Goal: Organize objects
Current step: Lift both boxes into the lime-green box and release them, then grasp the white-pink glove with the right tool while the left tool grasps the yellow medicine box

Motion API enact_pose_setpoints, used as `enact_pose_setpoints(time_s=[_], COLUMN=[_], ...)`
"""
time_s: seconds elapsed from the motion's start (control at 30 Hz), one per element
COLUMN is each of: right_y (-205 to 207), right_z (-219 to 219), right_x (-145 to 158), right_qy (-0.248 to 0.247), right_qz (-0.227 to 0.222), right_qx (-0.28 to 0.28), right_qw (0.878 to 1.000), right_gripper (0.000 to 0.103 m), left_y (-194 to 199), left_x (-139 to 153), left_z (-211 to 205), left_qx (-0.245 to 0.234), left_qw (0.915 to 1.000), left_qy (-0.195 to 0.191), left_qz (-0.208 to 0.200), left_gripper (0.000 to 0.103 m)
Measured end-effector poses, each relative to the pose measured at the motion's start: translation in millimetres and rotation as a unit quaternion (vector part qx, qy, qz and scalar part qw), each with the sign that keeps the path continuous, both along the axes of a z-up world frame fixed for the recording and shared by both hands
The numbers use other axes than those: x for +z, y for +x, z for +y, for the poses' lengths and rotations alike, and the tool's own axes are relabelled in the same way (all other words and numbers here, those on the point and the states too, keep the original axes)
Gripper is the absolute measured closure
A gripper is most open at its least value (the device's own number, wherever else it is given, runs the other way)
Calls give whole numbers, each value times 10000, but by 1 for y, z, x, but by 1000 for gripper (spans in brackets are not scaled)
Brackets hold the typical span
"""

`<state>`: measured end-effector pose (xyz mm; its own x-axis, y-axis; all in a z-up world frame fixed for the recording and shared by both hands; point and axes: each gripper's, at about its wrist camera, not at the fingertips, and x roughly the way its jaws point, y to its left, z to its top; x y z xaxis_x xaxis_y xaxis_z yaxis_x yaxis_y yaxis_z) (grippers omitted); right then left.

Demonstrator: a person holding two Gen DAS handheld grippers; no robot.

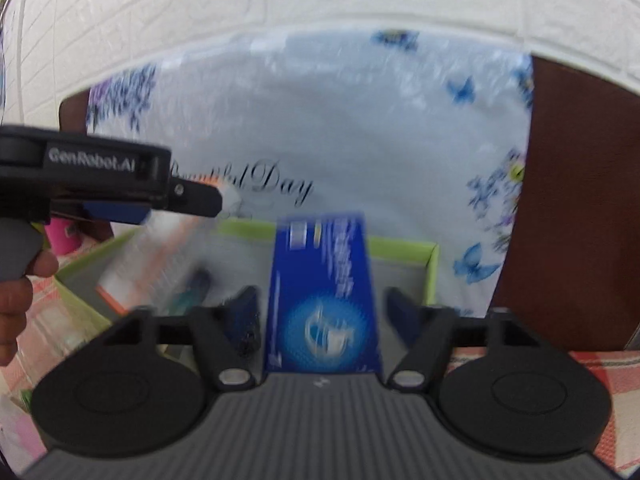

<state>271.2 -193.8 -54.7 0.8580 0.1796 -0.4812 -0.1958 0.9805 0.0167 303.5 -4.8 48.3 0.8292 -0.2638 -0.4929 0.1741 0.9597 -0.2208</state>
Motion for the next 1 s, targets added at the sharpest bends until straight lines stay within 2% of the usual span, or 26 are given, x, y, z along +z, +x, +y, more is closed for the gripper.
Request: enact_pose_setpoints(time_s=[0.13,0.23,0.33,0.43,0.57,0.77,1.0], right_y=[-13,-26,-44,-64,-97,-143,-191], right_z=[5,3,-4,-13,-22,-24,-29], right_x=[-4,9,27,46,62,70,69], right_qy=[-226,-278,-170,47,224,284,406], right_qz=[-240,-493,-715,-837,-978,-1081,-1137], right_qx=[46,-82,-277,-391,-505,-619,-706], right_qw=[9994,9984,9969,9957,9937,9918,9902], right_gripper=[8,1,0,0,0,0,0], left_y=[-10,-29,-43,-67,-97,-142,-185], left_x=[4,19,33,43,52,61,53], left_z=[3,4,-7,-15,-18,-21,-11], left_qx=[65,140,329,392,419,334,172], left_qw=[9999,9994,9970,9949,9952,9940,9954], left_qy=[150,287,691,908,851,940,825], left_qz=[7,-132,-132,-179,-227,-455,-461], left_gripper=[12,12,12,12,12,12,12])
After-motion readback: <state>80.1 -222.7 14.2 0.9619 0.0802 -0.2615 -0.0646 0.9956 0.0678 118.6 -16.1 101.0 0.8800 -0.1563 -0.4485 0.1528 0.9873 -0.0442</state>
